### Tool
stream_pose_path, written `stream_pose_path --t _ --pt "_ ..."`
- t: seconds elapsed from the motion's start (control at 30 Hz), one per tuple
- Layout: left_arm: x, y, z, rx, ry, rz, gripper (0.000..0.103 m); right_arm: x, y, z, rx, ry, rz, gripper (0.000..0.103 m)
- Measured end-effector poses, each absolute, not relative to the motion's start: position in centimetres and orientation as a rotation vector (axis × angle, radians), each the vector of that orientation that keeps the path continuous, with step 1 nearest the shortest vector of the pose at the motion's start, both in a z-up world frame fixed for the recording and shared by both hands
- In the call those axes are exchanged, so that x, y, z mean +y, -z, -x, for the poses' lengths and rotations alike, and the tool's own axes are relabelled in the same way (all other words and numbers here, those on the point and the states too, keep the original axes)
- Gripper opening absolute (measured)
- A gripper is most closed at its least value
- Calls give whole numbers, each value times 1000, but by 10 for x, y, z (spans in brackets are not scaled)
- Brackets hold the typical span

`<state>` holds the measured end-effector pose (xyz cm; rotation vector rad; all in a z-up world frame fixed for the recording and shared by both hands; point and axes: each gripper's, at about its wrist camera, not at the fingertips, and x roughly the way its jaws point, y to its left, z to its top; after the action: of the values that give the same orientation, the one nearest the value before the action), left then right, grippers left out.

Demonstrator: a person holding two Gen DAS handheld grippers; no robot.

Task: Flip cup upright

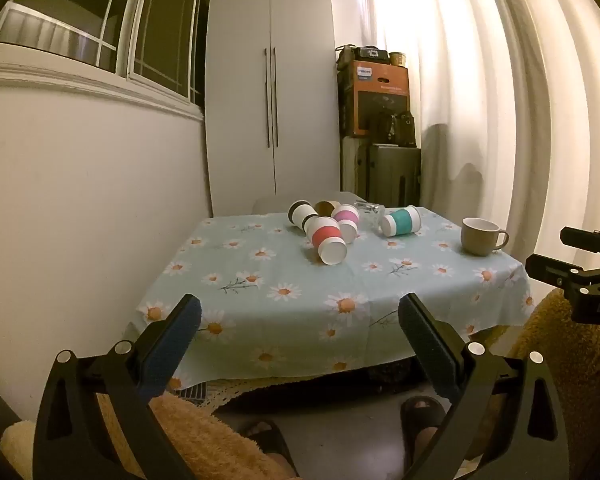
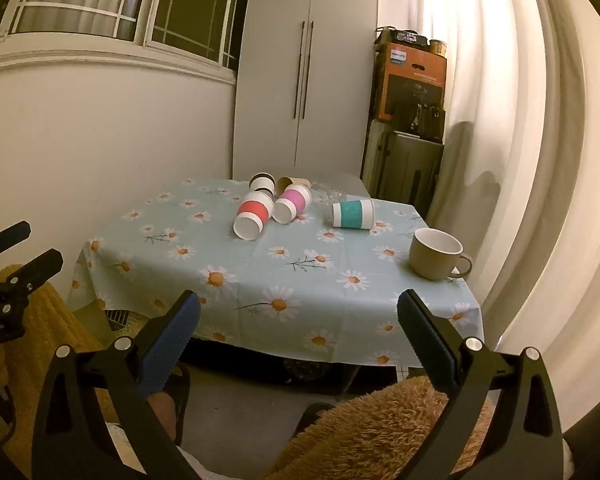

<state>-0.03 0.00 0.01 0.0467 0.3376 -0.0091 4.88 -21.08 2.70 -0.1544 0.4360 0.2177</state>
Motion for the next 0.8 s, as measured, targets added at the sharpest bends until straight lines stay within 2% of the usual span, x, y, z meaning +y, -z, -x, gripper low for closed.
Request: stream_pose_path --t 0.8 --pt "2 -5 1 334 12 -42 96 -207 -24 -50 451 -222 156 98"
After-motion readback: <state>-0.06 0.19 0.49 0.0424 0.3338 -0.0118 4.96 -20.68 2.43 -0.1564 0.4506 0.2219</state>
